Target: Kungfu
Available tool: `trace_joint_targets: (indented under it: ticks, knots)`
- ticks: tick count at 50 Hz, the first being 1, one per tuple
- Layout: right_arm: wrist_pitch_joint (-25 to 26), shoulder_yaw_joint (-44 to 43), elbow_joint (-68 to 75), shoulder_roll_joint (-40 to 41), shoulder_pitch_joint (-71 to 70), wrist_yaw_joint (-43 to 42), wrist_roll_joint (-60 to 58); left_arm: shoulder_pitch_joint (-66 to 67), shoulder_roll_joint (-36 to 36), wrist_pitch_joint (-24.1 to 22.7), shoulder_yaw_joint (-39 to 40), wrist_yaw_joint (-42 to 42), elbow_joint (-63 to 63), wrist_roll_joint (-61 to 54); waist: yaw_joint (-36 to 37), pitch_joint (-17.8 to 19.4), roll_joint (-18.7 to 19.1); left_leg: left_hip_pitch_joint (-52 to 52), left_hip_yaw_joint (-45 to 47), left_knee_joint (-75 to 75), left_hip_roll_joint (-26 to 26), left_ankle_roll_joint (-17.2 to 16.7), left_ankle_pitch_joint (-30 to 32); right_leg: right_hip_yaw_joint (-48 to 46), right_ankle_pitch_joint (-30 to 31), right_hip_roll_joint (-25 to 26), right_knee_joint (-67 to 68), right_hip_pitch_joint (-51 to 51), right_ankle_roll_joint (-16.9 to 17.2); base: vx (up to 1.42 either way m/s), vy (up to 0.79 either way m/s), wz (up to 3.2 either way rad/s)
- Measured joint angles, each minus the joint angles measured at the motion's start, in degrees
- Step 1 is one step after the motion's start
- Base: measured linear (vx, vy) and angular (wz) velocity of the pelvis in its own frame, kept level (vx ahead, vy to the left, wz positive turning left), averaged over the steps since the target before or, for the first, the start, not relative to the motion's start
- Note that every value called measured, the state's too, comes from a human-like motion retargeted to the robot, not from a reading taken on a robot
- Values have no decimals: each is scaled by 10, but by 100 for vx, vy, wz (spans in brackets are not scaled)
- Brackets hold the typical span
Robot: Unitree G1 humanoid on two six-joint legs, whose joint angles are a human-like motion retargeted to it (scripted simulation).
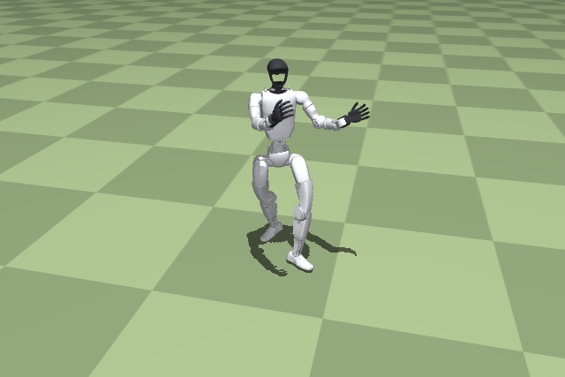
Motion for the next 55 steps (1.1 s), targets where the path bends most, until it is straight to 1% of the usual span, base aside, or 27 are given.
trace_joint_targets:
  ticks: [2,3,6,7,8,10,12,15,16,20,22,23,25,26,27,28,30,33,35,38,40,42,43,45,48,52,55]
  knots:
    - [-19,-4,-3,16,-18,-17,-30,-42,15,0,0,-12,20,-5,-6,-8,-18,-22,-72,6,-26,-4,-3,-1,51,-7,14,14,15,95,9,105]
    - [-23,3,-8,21,-27,-24,-38,-56,18,-2,10,-20,26,-9,5,-5,-31,-19,-53,8,-27,-3,0,26,81,-26,25,15,21,76,11,88]
    - [-27,14,-35,4,-50,-28,-54,-85,28,-14,-1,-29,22,-35,-28,-7,-14,1,-94,-1,-55,5,-20,61,157,-9,64,20,9,64,8,194]
    - [-29,15,-47,-5,-53,-24,-63,-92,33,-15,-12,-26,19,-43,-38,-7,-5,1,-119,-5,-60,9,-21,104,169,12,86,10,10,38,-15,214]
    - [-34,13,-63,-16,-52,-16,-77,-99,39,-14,-24,-20,16,-46,-50,-10,9,-8,-152,-5,-56,9,-19,178,162,55,116,-18,35,37,-38,187]
    - [-44,9,-84,-32,-47,-8,-104,-108,44,-13,-33,-15,16,-42,-65,-6,28,-42,-204,22,-13,-11,-8,267,149,153,176,-74,43,41,-67,147]
    - [-47,9,-102,-54,-25,-17,-141,-113,31,-8,-50,-20,22,-36,-91,-2,56,-55,-263,58,-8,-21,-28,277,138,194,236,-101,43,53,-31,187]
    - [-36,2,-124,-80,45,-54,-199,-100,-12,23,-84,-54,29,-34,-126,-8,92,-28,-318,68,-45,3,-70,269,109,147,275,-109,43,72,41,195]
    - [-23,-13,-124,-84,85,-57,-227,-86,-45,36,-89,-83,33,-19,-143,-3,85,3,-328,56,-79,17,-76,288,85,117,284,-119,30,71,38,216]
    - [9,-111,-78,-33,257,-42,-382,-6,-190,40,-96,-187,137,100,-227,54,67,96,-379,7,-149,39,-73,367,41,51,229,-228,-67,31,-3,178]
    - [32,-137,27,4,341,-79,-457,22,-267,36,-136,-226,319,138,-280,93,54,151,-407,-20,-178,46,-68,388,96,5,132,-270,-108,11,7,164]
    - [55,-148,103,14,379,-99,-488,27,-298,53,-157,-274,427,142,-309,111,48,182,-425,-36,-193,51,-68,387,150,-17,81,-286,-117,14,4,159]
    - [167,-177,304,34,421,-126,-572,48,-316,75,-250,-453,550,69,-366,147,43,236,-454,-66,-203,59,-68,368,243,-42,-11,-325,-114,20,-7,109]
    - [255,-208,400,32,433,-114,-635,65,-325,64,-300,-466,553,9,-381,163,44,255,-453,-77,-195,58,-67,367,228,-41,-39,-355,-85,20,-8,18]
    - [335,-232,485,26,449,-92,-690,84,-342,43,-341,-457,555,-36,-390,176,46,271,-448,-86,-187,58,-65,369,207,-37,-59,-384,-67,21,-4,-47]
    - [397,-243,548,10,475,-50,-727,104,-376,5,-362,-400,556,-51,-388,183,49,280,-433,-91,-182,60,-63,378,176,-29,-66,-414,-73,24,-8,-17]
    - [469,-229,569,-14,580,43,-736,122,-407,-87,-393,-316,531,-30,-426,187,60,248,-407,-46,-160,64,-63,305,153,-54,-43,-442,-128,20,-17,100]
    - [446,-250,569,-43,742,16,-668,103,-320,-99,-544,-272,353,65,-493,201,87,169,-342,62,-113,90,-99,356,175,-52,21,-458,-162,5,-18,165]
    - [402,-273,569,-32,829,-29,-600,101,-288,-63,-557,-273,280,193,-498,197,109,174,-358,34,-90,58,-156,409,199,-17,52,-478,-151,4,-31,2]
    - [360,-328,559,-11,940,-45,-516,117,-285,-49,-533,-297,221,309,-391,130,72,174,-325,24,-136,18,-182,413,180,2,70,-491,-135,31,-47,-251]
    - [343,-358,532,7,995,-56,-477,132,-281,-71,-532,-284,213,296,-343,83,58,186,-249,-14,-141,10,-179,354,157,1,74,-499,-132,41,-48,-246]
    - [283,-362,504,5,1010,-41,-439,134,-285,-98,-533,-268,205,239,-390,89,77,190,-303,-29,-145,-1,-186,297,154,-19,95,-495,-137,7,-7,8]
    - [255,-351,489,-1,1010,-28,-419,132,-289,-108,-531,-267,198,209,-397,100,84,190,-320,-33,-147,-7,-185,317,163,-11,102,-496,-136,9,5,-22]
    - [232,-334,456,-7,1007,-21,-393,124,-293,-106,-523,-276,184,165,-401,120,90,198,-305,-39,-144,-12,-184,374,182,12,105,-499,-115,24,-3,-35]
    - [207,-325,399,5,1003,-32,-394,109,-274,-89,-506,-290,142,145,-467,130,103,215,-330,-55,-136,-12,-192,363,192,-10,115,-508,-83,25,-20,102]
    - [115,-311,283,41,1023,-31,-394,110,-260,-86,-500,-296,68,133,-466,126,116,231,-334,-62,-120,-16,-202,355,205,-31,150,-535,-72,41,-41,55]
    - [42,-300,164,74,1047,-28,-388,106,-244,-84,-532,-297,5,107,-451,116,128,234,-348,-53,-98,-24,-213,353,205,-60,176,-558,-86,51,-56,97]
